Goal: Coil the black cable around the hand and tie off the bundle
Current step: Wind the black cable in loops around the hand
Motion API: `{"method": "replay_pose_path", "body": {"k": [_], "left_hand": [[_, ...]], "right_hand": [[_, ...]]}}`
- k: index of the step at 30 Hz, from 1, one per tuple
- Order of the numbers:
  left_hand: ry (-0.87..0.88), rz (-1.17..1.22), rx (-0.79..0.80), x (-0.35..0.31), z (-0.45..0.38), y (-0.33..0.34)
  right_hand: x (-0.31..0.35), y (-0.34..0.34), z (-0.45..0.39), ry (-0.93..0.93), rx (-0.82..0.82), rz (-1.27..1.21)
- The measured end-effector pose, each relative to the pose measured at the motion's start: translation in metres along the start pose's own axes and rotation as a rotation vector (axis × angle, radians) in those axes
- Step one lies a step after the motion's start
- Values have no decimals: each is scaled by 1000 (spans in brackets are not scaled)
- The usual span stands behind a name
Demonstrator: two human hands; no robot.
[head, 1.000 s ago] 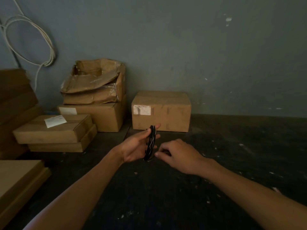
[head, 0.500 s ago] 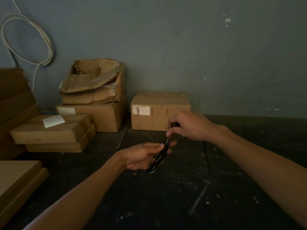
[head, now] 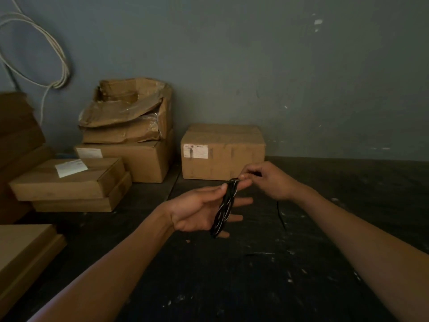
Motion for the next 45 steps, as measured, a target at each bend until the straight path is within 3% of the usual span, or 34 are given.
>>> {"method": "replay_pose_path", "body": {"k": [9,14,18,23,29,40,45], "left_hand": [[162,115,67,-19,-2,-3],[197,207,5,-22,-5,-10],[241,219,-76,-25,-9,-17],[248,198,-196,-25,-9,-31],[180,193,-337,-8,-5,-43],[125,199,-310,15,-3,-35],[-24,146,-293,33,-4,-31]], "right_hand": [[-50,53,28,106,-45,-208],[-64,97,43,171,-61,-377],[-53,119,50,181,15,-371],[-27,131,51,180,119,-298],[12,113,52,41,146,29],[45,52,29,7,134,421],[62,21,16,0,91,489]]}}
Point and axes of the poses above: each hand's wrist, its own z-axis away from the middle knuckle, its own y-axis out of the palm, x = y × z, the point moved 3 cm from there along -z, towards the middle knuckle, and after that the axes turned 10 degrees about -z, right-handed, at the moved point
